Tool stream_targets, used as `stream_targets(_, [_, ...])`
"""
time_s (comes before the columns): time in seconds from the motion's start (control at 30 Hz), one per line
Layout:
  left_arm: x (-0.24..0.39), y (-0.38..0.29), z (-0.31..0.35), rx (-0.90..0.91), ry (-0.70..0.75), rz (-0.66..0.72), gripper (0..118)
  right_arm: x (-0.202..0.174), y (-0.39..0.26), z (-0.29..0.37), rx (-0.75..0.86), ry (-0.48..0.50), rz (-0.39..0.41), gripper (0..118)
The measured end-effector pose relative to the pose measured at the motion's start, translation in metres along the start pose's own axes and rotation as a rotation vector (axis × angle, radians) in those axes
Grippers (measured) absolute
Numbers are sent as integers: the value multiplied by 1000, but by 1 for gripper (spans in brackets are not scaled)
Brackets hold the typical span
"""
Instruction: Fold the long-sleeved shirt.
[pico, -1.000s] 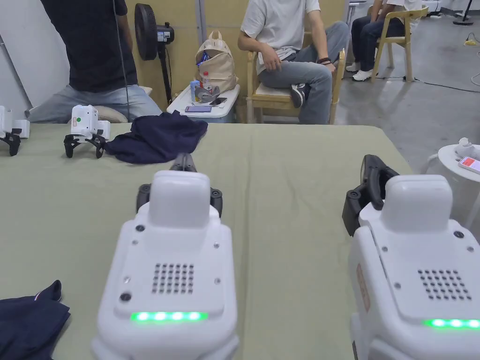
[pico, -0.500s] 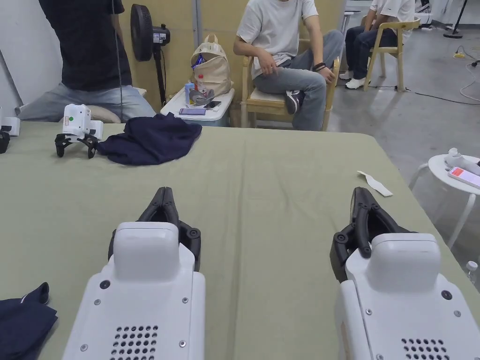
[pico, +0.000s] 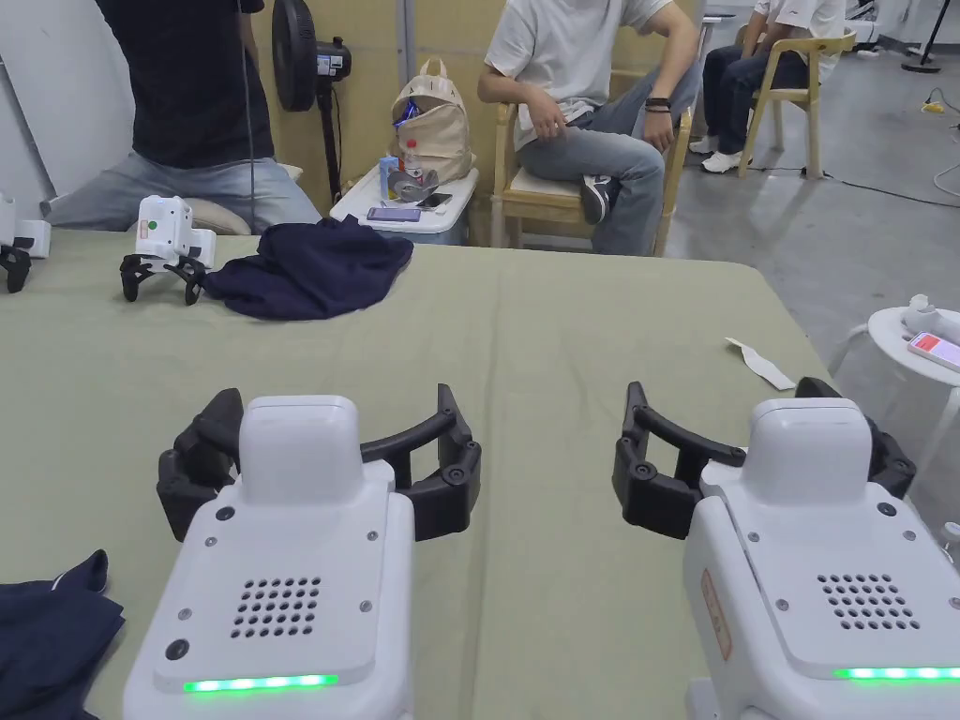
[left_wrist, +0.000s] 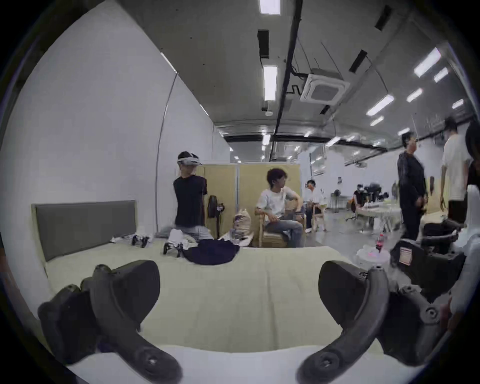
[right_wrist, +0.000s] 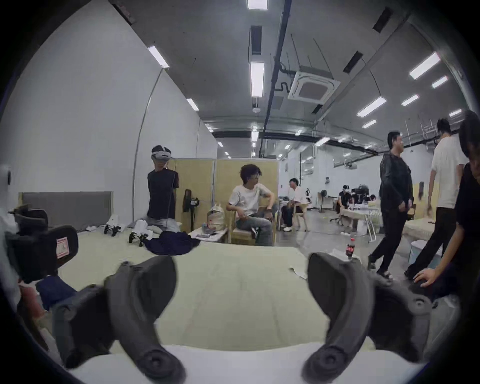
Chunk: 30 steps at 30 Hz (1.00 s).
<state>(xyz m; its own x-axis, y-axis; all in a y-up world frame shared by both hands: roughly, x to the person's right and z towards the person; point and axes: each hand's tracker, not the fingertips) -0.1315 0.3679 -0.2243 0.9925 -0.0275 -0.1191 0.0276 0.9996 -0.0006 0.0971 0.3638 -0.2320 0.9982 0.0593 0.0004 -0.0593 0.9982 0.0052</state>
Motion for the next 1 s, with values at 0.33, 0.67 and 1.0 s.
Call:
stream_targets(0.33, [0,18,-16,-211,-164,161,118,-7,-4,5,17,23,-23,118])
stream_targets(0.67, [41,24,-9,-234,12,-227,118,-9,-11,1,-50,70,-55,118])
stream_targets(1.0, [36,20,-10,-318,11,11,118,-9,-16,0,-79,96,-75,118])
